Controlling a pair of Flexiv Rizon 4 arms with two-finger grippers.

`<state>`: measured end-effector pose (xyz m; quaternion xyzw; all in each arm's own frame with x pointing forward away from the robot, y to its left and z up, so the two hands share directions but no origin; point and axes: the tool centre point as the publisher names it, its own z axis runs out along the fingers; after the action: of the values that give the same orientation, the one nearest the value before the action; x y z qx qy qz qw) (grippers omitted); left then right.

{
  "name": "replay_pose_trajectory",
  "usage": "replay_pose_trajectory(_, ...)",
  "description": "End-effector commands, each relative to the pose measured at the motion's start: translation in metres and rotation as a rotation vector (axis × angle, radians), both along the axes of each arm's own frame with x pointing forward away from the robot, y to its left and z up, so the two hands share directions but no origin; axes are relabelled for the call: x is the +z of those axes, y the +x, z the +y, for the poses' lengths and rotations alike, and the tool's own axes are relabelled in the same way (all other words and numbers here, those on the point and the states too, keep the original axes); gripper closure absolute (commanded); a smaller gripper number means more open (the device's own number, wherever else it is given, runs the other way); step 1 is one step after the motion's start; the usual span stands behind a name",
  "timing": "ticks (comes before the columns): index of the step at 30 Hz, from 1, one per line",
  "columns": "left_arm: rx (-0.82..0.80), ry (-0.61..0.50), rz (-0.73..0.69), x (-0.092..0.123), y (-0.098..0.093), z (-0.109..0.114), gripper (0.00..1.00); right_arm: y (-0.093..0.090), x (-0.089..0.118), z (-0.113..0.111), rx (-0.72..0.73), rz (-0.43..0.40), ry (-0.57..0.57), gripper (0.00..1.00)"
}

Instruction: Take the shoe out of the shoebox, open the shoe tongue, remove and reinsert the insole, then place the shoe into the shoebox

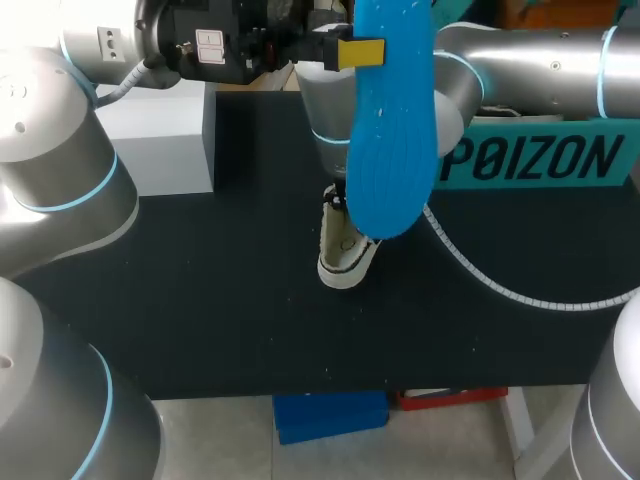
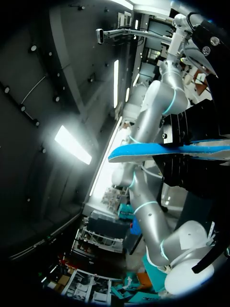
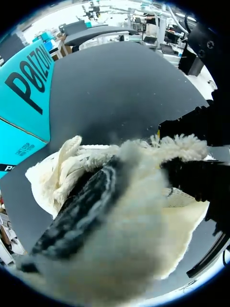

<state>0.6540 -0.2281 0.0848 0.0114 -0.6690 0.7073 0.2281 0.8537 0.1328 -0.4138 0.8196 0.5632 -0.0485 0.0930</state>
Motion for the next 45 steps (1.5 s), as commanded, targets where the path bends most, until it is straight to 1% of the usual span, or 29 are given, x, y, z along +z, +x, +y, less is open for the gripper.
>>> replay_pose_trajectory(1, 0.003, 0.000, 0.000, 0.000, -0.001, -0.001, 1.00, -0.006, -0.002, -0.007, 0.008, -0.010, 0.009, 1.00)
replay_pose_trajectory(11, 0.003, 0.000, 0.000, 0.000, -0.001, -0.001, 1.00, -0.006, -0.005, -0.017, 0.051, -0.018, 0.002, 1.00)
replay_pose_trajectory(13, 0.003, 0.000, 0.000, 0.000, -0.001, -0.001, 1.00, -0.006, -0.006, -0.018, 0.064, -0.024, 0.017, 1.00)
replay_pose_trajectory(15, 0.003, 0.000, 0.000, 0.000, -0.001, -0.001, 1.00, -0.006, -0.006, -0.018, 0.082, -0.024, 0.060, 1.00)
replay_pose_trajectory(16, 0.003, 0.000, 0.000, 0.000, -0.001, -0.001, 1.00, -0.006, -0.005, -0.019, 0.085, -0.029, 0.060, 0.62)
replay_pose_trajectory(17, 0.003, 0.000, 0.000, 0.000, -0.001, -0.001, 1.00, -0.006, -0.004, -0.020, 0.093, -0.026, 0.062, 0.33)
replay_pose_trajectory(18, 0.003, 0.000, 0.000, 0.000, -0.001, -0.001, 1.00, -0.007, -0.001, -0.020, 0.090, -0.032, 0.087, 0.00)
replay_pose_trajectory(20, 0.003, 0.000, 0.000, 0.000, -0.001, -0.001, 1.00, -0.008, 0.008, -0.020, 0.088, -0.043, 0.132, 0.00)
replay_pose_trajectory(22, 0.003, 0.000, 0.000, 0.000, -0.001, -0.001, 1.00, -0.010, 0.022, -0.019, 0.097, -0.056, 0.195, 0.00)
replay_pose_trajectory(24, 0.003, 0.000, 0.000, 0.000, -0.001, -0.001, 1.00, -0.012, 0.040, -0.018, 0.114, -0.083, 0.285, 0.00)
replay_pose_trajectory(25, 0.003, 0.000, 0.000, 0.000, -0.001, -0.001, 1.00, -0.013, 0.050, -0.018, 0.132, -0.100, 0.313, 0.00)
replay_pose_trajectory(26, 0.003, 0.000, 0.000, 0.000, -0.001, -0.001, 1.00, -0.014, 0.063, -0.018, 0.149, -0.127, 0.375, 0.00)
replay_pose_trajectory(29, 0.003, 0.000, 0.000, 0.000, -0.001, -0.001, 1.00, -0.018, 0.089, -0.018, 0.199, -0.181, 0.495, 0.00)
replay_pose_trajectory(30, 0.003, 0.000, 0.000, 0.000, -0.001, -0.001, 1.00, -0.021, 0.100, -0.018, 0.226, -0.206, 0.576, 0.00)
replay_pose_trajectory(31, 0.003, 0.000, 0.000, 0.000, -0.001, -0.001, 1.00, -0.022, 0.105, -0.018, 0.243, -0.215, 0.608, 0.00)
replay_pose_trajectory(32, 0.003, 0.000, 0.000, 0.000, -0.001, -0.001, 1.00, -0.025, 0.114, -0.017, 0.275, -0.237, 0.663, 0.00)
replay_pose_trajectory(35, 0.003, 0.000, 0.000, 0.000, -0.001, -0.001, 1.00, -0.031, 0.130, -0.018, 0.335, -0.282, 0.826, 0.00)
replay_pose_trajectory(36, 0.003, 0.000, 0.000, 0.000, -0.001, -0.001, 1.00, -0.035, 0.137, -0.018, 0.372, -0.313, 0.983, 0.00)
replay_pose_trajectory(37, 0.003, 0.000, 0.000, 0.000, -0.001, -0.001, 1.00, -0.037, 0.140, -0.018, 0.404, -0.315, 1.028, 0.00)
replay_pose_trajectory(45, 0.003, 0.000, 0.000, 0.000, -0.001, -0.001, 1.00, -0.037, 0.140, -0.018, 0.404, -0.315, 1.028, 0.00)
